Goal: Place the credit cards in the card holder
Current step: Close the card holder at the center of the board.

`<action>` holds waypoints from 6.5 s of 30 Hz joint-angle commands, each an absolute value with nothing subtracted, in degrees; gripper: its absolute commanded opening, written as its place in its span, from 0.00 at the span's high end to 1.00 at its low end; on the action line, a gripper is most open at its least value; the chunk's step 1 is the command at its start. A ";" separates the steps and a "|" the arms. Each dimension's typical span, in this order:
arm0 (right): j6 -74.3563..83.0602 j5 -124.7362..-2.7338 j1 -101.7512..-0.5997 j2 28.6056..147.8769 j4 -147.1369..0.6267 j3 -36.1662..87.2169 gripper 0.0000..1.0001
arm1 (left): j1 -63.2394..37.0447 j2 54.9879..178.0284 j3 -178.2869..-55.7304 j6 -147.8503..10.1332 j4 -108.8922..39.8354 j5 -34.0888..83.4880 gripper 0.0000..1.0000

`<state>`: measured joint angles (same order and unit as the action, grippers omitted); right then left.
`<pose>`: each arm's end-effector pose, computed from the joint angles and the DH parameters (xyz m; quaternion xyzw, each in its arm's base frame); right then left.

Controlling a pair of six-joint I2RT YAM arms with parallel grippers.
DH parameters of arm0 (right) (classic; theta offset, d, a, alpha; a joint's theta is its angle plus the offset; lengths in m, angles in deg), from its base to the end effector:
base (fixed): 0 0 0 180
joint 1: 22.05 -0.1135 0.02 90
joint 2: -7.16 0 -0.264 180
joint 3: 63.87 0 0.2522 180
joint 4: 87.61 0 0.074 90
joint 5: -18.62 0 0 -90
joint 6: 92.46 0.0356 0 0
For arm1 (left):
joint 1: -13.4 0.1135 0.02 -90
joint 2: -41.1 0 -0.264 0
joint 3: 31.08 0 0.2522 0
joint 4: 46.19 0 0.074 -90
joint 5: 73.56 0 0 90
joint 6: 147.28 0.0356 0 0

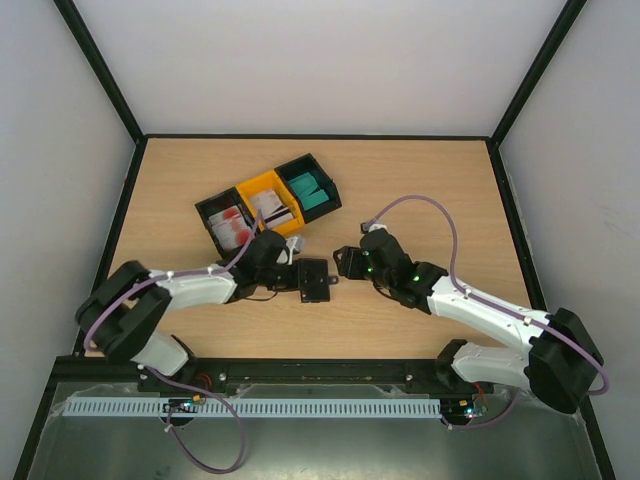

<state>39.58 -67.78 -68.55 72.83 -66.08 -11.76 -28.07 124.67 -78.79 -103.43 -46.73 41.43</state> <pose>0.1677 0.1800 0.2320 -0.0490 0.8857 0.3416 0.3105 0.2010 -0.1977 0.1667 0.0639 0.8706 -0.4491 0.1905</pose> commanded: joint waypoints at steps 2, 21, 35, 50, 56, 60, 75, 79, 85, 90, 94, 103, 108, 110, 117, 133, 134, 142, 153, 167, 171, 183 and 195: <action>41.67 -72.36 -68.37 73.43 -62.76 -13.01 0.36 | -28.26 130.02 -82.76 -105.72 -52.70 40.16 0.87; 35.49 -60.31 -68.47 89.11 -66.72 -10.78 0.46 | -26.57 125.22 -80.02 -99.19 -34.15 25.29 0.40; 31.95 -61.17 -69.07 94.18 -64.85 -3.93 0.48 | -26.59 127.31 -79.58 -99.34 -33.15 23.41 0.48; 32.18 -65.49 -69.43 97.98 -63.13 -0.42 0.73 | -26.68 127.41 -78.41 -100.08 -34.44 23.77 0.47; 32.07 -63.55 -69.43 98.45 -63.19 -0.16 0.89 | -26.68 127.34 -78.37 -99.93 -34.37 23.91 0.47; 32.46 -61.41 -69.42 98.67 -63.99 -0.80 0.93 | -26.68 127.17 -78.15 -100.15 -34.58 23.91 0.47; 32.82 -60.46 -69.42 97.41 -64.59 -1.31 0.92 | -26.83 126.40 -76.95 -100.61 -35.43 24.17 0.46; 33.03 -61.58 -69.50 96.45 -64.08 -1.42 0.86 | -26.90 126.44 -76.83 -100.70 -35.59 24.16 0.45; 33.10 -61.84 -69.42 96.50 -64.15 -1.72 0.92 | -27.07 126.36 -76.78 -100.83 -35.92 24.39 0.45; 33.16 -61.64 -69.45 95.99 -64.59 -2.06 0.98 | -27.20 126.49 -76.82 -100.96 -36.03 24.44 0.45; 32.90 -60.21 -69.43 96.45 -65.07 -2.16 0.98 | -27.33 126.70 -76.71 -101.11 -36.24 24.44 0.45; 31.98 -52.17 -69.55 99.42 -68.55 -2.45 0.98 | -28.40 126.98 -75.26 -103.61 -38.60 24.05 0.51; 30.71 -51.07 -70.31 101.82 -67.77 -1.50 0.98 | -28.78 128.16 -75.16 -104.01 -39.22 23.98 0.57; 30.34 -51.16 -70.66 102.65 -67.35 -1.05 0.98 | -28.94 128.45 -75.15 -104.03 -39.44 24.15 0.60; 30.60 -51.18 -71.52 104.45 -67.59 0.07 0.98 | -29.20 128.16 -74.94 -104.02 -39.80 24.26 0.64; 31.55 -50.09 -72.12 105.02 -69.78 0.47 0.98 | -29.92 128.32 -74.72 -103.69 -40.25 24.61 0.69; 31.62 -50.10 -72.17 104.99 -69.83 0.51 0.98 | -29.93 128.34 -74.79 -103.64 -40.25 24.61 0.69; 31.56 -49.69 -72.16 104.70 -70.33 0.38 0.98 | -30.19 128.97 -75.13 -103.62 -40.17 24.70 0.69; 31.60 -52.94 -72.16 104.67 -69.26 0.23 0.98 | -30.28 128.82 -75.06 -103.69 -40.18 24.44 0.69; 32.25 -54.31 -72.34 106.34 -69.51 1.29 0.98 | -30.46 128.99 -75.04 -103.77 -40.48 24.61 0.69; 32.18 -54.09 -72.74 107.06 -69.27 1.64 0.98 | -30.54 128.94 -74.98 -103.84 -40.58 24.61 0.70; 30.37 -54.80 -73.86 106.67 -64.08 0.80 0.98 | -30.52 128.53 -74.61 -104.58 -40.60 23.48 0.70; 37.35 -53.90 -73.82 105.45 -74.79 -9.60 0.98 | -30.52 128.49 -74.32 -105.31 -40.97 22.99 0.70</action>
<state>33.66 -54.16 -73.07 104.30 -78.36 -3.94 -29.71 127.14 -75.63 -104.94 -42.53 22.13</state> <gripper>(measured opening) 0.022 0.301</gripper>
